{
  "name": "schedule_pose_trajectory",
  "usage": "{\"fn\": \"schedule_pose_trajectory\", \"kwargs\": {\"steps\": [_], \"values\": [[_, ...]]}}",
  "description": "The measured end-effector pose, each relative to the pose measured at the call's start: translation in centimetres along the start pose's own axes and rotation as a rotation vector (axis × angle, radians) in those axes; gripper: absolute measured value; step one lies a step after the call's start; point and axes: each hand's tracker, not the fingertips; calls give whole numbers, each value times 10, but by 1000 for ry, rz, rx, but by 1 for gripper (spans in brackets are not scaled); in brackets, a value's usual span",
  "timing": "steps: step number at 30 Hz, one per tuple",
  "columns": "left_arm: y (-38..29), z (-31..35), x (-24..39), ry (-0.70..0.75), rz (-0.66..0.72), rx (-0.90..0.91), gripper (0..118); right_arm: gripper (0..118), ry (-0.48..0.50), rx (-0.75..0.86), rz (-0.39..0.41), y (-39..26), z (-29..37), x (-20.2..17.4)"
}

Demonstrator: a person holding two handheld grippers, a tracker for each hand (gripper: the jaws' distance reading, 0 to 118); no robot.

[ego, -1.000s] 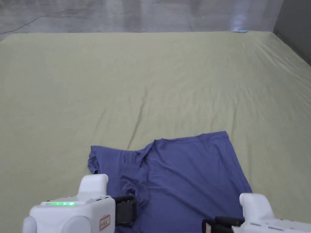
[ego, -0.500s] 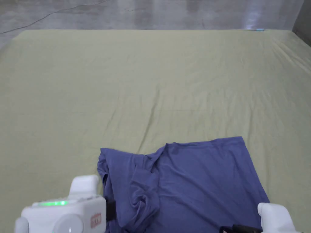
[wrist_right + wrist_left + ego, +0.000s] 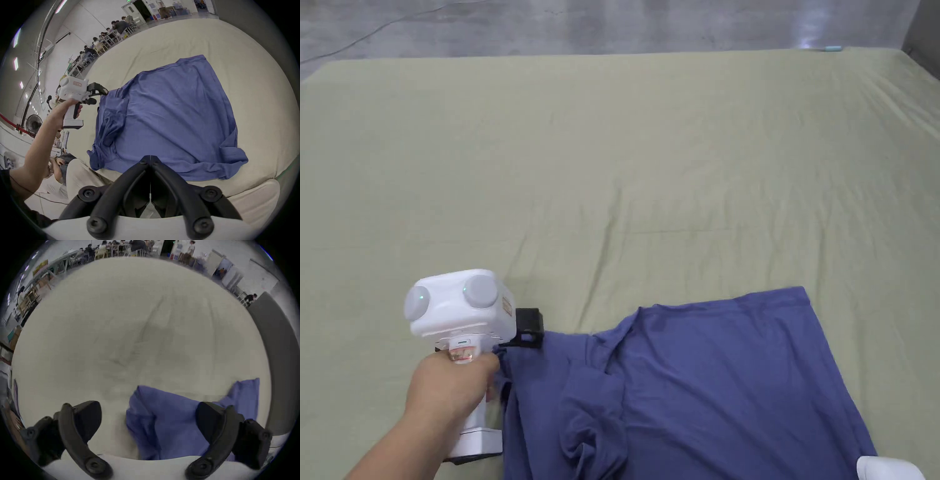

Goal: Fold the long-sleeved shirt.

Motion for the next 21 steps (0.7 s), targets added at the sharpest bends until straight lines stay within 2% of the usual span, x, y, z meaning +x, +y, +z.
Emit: {"fn": "schedule_pose_trajectory", "kwargs": {"steps": [2,3,5,6,9,12,13,14,15,16,17,19,21], "values": [[-2,8,2,-67,-26,51,23,2,-19,-14,-5,7,-4,5],[-9,14,6,-138,6,77,6,2,-31,-23,-5,12,-6,8],[-13,22,21,-40,-75,82,6,2,-56,-36,-6,29,-13,14],[-14,26,24,-53,-102,111,6,2,-62,-38,-1,40,-16,18],[-7,40,14,-153,-18,124,6,2,-62,4,-5,95,-25,35],[-10,61,11,-178,-17,133,6,3,-54,49,-6,166,-44,59],[-10,65,11,-190,-27,138,6,12,-59,43,-7,194,-56,68],[-10,68,11,-202,-28,139,6,45,-102,-1,-18,216,-70,76],[-7,70,10,-208,-26,141,6,102,-138,-67,-35,238,-89,86],[-5,72,8,-211,-21,147,6,117,-123,-21,-54,261,-94,94],[-4,74,7,-213,-17,151,6,113,-164,-90,-78,281,-105,101],[3,74,4,-202,0,161,6,115,-241,-174,-137,301,-139,115],[9,75,0,-201,17,161,6,112,-291,-180,-154,317,-155,121]]}}
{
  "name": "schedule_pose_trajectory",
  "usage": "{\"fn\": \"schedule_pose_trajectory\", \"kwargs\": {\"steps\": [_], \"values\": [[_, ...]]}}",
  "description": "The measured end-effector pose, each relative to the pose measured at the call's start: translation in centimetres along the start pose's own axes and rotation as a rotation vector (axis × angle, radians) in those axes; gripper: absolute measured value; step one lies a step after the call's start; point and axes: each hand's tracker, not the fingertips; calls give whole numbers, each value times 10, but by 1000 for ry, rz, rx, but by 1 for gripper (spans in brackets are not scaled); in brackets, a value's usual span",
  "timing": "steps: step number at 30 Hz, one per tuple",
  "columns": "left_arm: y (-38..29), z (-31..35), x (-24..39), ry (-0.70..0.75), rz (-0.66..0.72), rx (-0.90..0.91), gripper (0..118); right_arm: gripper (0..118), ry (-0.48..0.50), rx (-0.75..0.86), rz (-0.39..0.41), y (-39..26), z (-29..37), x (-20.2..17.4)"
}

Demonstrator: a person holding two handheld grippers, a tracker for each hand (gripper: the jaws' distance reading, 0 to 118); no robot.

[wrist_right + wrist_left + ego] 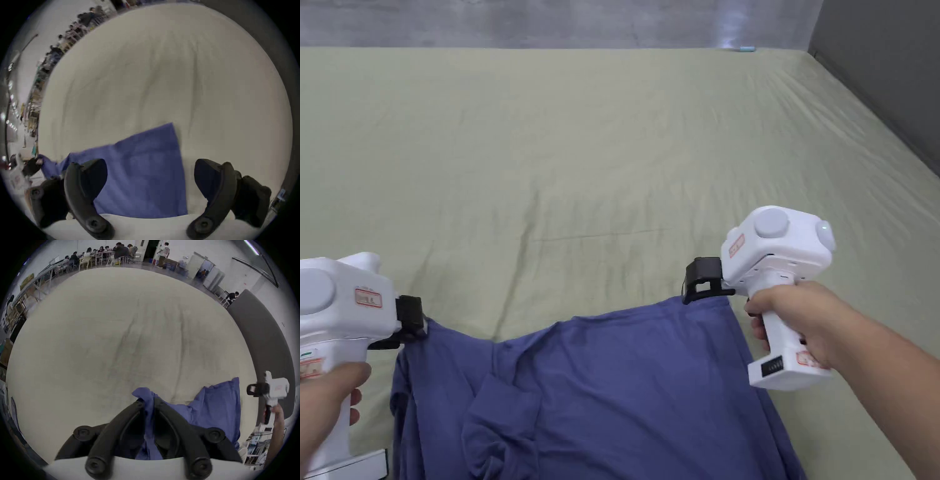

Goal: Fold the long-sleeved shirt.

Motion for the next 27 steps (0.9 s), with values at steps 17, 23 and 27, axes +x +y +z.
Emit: {"fn": "schedule_pose_trajectory", "kwargs": {"steps": [17,23,27], "values": [[67,-13,-8,-9,20,7,6,5,-164,205,245,7,56,-44],[80,20,3,-57,-26,92,6,5,-114,316,289,1,116,-34],[42,55,7,-67,-106,130,6,5,-145,403,410,-55,144,-22]]}}
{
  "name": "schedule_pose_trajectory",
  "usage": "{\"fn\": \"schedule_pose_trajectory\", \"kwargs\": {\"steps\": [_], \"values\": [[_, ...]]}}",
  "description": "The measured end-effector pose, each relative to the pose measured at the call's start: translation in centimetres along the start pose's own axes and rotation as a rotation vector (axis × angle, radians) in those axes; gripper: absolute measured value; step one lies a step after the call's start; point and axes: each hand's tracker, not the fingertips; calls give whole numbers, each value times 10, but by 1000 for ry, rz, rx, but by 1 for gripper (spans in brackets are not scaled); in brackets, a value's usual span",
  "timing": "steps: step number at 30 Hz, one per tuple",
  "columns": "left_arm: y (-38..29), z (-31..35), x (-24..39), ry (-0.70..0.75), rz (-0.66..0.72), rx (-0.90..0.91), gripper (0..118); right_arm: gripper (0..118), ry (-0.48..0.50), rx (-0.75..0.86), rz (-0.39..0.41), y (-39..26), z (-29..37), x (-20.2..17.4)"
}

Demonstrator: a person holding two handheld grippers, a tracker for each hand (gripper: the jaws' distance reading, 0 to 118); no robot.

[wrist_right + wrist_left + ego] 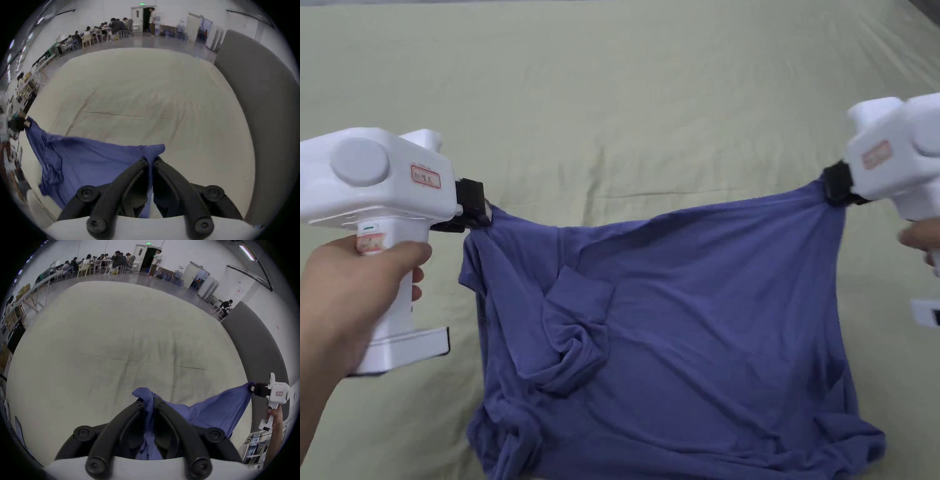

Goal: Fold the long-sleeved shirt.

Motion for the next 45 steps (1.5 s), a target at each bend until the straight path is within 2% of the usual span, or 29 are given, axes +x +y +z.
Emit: {"fn": "schedule_pose_trajectory", "kwargs": {"steps": [1,6,9,11,13,14,15,23,28,30,32,33,34,35,36,37,38,41,42,44,45], "values": [[-14,13,2,0,-23,13,6,5,9,9,26,-16,13,-1],[-96,65,2,8,-60,9,6,5,20,-13,33,-110,56,-7],[-145,79,-1,18,-62,-41,6,5,-3,-108,56,-168,58,-16],[-174,79,-3,29,-66,-91,6,5,7,-183,44,-202,49,-21],[-199,70,-7,35,-62,-142,6,5,26,-257,-1,-231,35,-24],[-210,64,-11,35,-38,-176,6,5,5,-281,21,-242,29,-28],[-220,57,-15,42,-9,-207,6,5,-39,-288,77,-252,24,-35],[-250,5,-22,115,-19,-273,6,5,-45,-309,28,-264,-13,-35],[-253,-5,-15,176,-60,-258,6,5,-55,-317,35,-269,-21,-39],[-253,-4,-16,180,-27,-244,6,5,-50,-311,-8,-270,-23,-34],[-252,3,-19,166,45,-224,6,5,-34,-297,-95,-267,-14,-28],[-249,13,-19,154,74,-218,13,10,-23,-278,-109,-264,-5,-23],[-245,29,-18,186,61,-204,49,37,-44,-250,-120,-261,10,-20],[-242,46,-18,228,60,-169,93,83,-65,-231,-131,-257,23,-15],[-238,62,-21,157,77,-126,118,118,-38,-222,-154,-253,37,-8],[-235,81,-22,73,108,-53,118,117,5,-96,-190,-248,60,-4],[-232,93,-24,79,121,-14,118,116,39,-103,-230,-240,87,-6],[-227,127,-10,48,99,31,118,118,41,-46,-283,-228,133,-15],[-230,128,-4,38,81,18,118,118,56,-31,-282,-227,131,-7],[-233,124,21,50,21,-60,118,115,68,-32,-273,-227,138,-19],[-240,117,30,69,-21,-93,118,106,75,-30,-263,-228,138,-29]]}}
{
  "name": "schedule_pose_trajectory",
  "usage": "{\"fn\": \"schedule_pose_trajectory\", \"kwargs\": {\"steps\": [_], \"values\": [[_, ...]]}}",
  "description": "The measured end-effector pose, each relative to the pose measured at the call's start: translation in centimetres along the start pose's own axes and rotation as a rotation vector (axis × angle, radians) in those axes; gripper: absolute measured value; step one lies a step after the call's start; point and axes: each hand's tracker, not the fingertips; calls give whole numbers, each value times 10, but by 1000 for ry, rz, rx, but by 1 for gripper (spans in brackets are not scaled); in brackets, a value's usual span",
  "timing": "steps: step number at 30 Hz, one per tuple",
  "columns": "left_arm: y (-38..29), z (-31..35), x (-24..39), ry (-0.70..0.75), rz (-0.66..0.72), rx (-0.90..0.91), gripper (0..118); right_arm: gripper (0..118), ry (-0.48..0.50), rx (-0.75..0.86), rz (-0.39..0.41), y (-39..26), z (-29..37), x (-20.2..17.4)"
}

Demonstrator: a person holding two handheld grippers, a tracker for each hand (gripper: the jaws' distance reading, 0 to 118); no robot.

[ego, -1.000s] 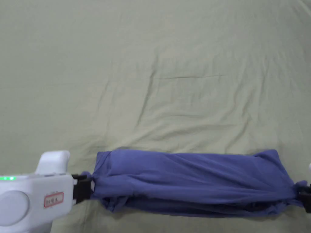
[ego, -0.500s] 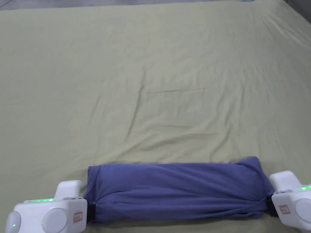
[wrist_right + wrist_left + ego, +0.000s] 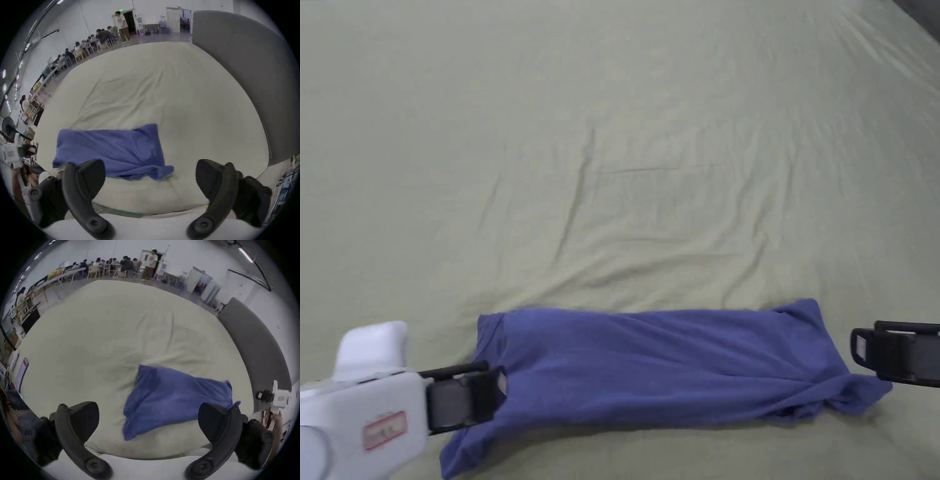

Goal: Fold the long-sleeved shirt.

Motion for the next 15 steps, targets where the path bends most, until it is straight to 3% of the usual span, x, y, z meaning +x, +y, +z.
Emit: {"fn": "schedule_pose_trajectory", "kwargs": {"steps": [1,2,3,4,5,8,11,14,15], "values": [[-8,-7,9,22,-34,-11,116,75,12,4,17,-4,-4,-6],[-13,-24,3,16,-46,-32,93,24,24,13,61,-11,-11,-13],[-19,-30,6,-20,-26,-40,34,2,27,13,101,-18,-18,-23],[-23,-36,7,-72,1,-54,0,2,14,-8,112,-24,-23,-31],[-30,-41,7,-67,51,-40,0,2,61,-41,89,-29,-31,-31],[-27,-28,23,-133,32,-80,0,2,172,-55,44,-34,-37,-34],[-7,-22,4,-146,34,-23,0,2,224,-42,72,-30,-31,-44],[20,-27,-35,-336,132,2,0,2,365,-43,45,-21,-29,-46],[27,-34,-55,-416,163,4,15,2,402,-40,37,-20,-29,-47]]}}
